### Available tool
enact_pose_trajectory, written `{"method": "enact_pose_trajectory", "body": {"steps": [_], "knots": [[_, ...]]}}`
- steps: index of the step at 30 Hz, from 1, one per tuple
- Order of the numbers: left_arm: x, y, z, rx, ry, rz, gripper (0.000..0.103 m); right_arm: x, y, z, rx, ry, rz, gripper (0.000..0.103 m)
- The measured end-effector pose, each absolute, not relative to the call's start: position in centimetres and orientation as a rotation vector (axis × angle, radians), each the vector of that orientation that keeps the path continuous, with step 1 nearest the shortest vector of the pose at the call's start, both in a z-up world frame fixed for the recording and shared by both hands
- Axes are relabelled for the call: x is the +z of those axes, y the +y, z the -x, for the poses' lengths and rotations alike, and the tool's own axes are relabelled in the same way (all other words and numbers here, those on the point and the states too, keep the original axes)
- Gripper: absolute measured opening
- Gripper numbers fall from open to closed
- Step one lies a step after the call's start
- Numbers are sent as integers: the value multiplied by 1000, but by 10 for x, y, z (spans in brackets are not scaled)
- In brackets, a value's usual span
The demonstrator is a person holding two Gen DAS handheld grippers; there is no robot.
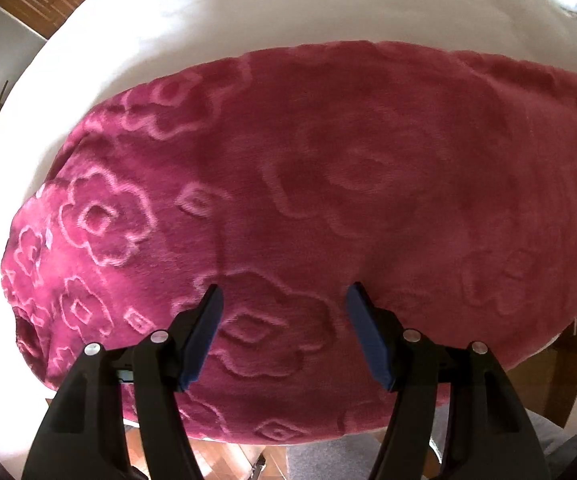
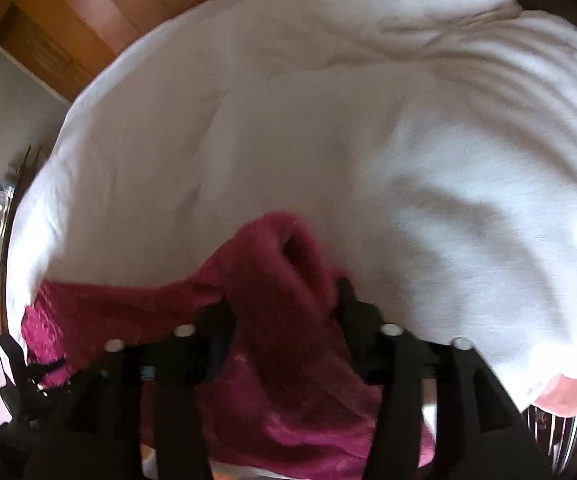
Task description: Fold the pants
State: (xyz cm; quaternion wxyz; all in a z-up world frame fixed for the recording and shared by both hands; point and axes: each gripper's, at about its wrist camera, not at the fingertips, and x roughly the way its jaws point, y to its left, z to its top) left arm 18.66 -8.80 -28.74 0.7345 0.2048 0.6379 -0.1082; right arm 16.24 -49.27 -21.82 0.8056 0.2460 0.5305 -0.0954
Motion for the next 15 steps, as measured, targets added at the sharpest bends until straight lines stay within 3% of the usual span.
{"method": "enact_pose_trajectory", "body": {"steps": [6, 15], "knots": [[-281, -119, -183, -307, 1393, -466, 64, -190, -524, -101, -320, 1069, -624, 58], [-287, -189, -164, -463, 1369, -542, 64, -214, -524, -21, -394, 1027, -962, 58]]}}
